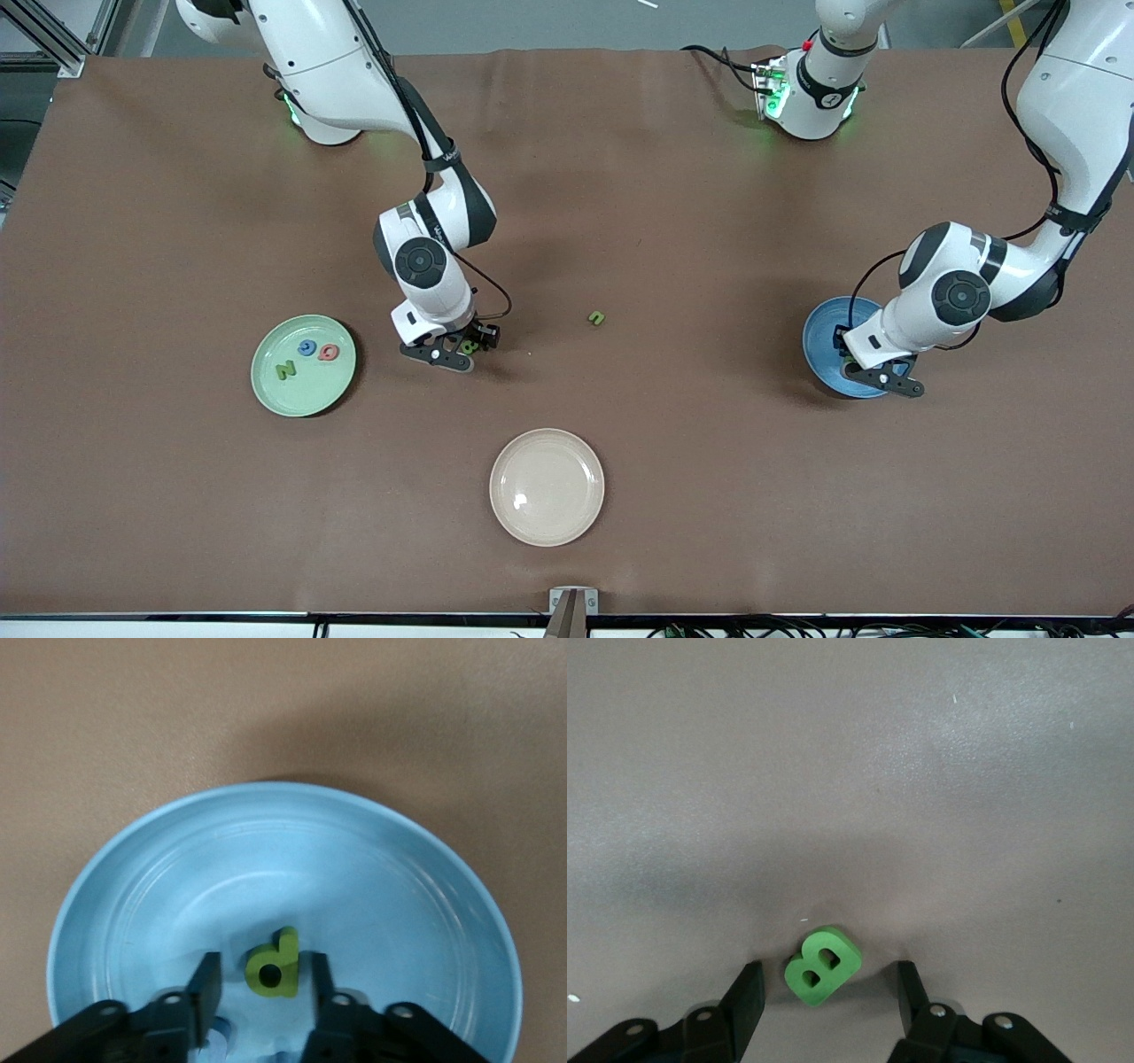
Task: Sort upper and lower case letters into plates
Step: 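Grasp the green u with the left gripper while the right gripper grasps the green B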
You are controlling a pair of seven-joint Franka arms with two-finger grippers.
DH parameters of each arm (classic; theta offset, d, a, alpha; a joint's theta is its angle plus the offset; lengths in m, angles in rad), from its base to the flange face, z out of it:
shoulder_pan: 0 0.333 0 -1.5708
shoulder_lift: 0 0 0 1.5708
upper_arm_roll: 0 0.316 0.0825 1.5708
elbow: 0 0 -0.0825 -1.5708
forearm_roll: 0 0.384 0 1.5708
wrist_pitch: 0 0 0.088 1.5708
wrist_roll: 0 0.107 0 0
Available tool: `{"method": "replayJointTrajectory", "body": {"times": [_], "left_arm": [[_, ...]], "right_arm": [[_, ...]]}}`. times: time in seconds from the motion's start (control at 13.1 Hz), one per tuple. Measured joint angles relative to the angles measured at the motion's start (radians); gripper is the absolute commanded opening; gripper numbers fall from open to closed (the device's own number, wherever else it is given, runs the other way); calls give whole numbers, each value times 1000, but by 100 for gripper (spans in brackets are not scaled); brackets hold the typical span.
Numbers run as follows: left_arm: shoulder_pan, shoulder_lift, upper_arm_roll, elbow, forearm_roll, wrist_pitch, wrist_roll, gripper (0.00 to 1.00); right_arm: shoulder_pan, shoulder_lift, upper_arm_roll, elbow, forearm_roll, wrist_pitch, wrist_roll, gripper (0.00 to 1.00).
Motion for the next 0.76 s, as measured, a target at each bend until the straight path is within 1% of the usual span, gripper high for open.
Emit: {"method": "replayJointTrajectory", "body": {"times": [0.08, 0.15, 0.23, 0.46, 0.61, 0.76], "left_arm": [[0, -2, -7, 4, 0, -3, -2, 100], [2, -6, -30, 9, 0, -25, -20, 100], [3, -12, -67, 13, 0, -65, -65, 100], [0, -33, -220, 18, -5, -143, -294, 100], [-8, -35, -318, 17, -9, -157, -454, 100], [-34, -34, -392, 10, -11, -158, -593, 100]], "right_arm": [[0, 0, 0, 0, 0, 0, 0, 63], [0, 0, 0, 0, 0, 2, 0, 63], [0, 0, 0, 1, 0, 3, 0, 63], [1, 0, -1, 1, 0, 5, 0, 63], [1, 0, -2, 1, 0, 7, 0, 62], [0, 0, -3, 1, 0, 10, 0, 61]]}}
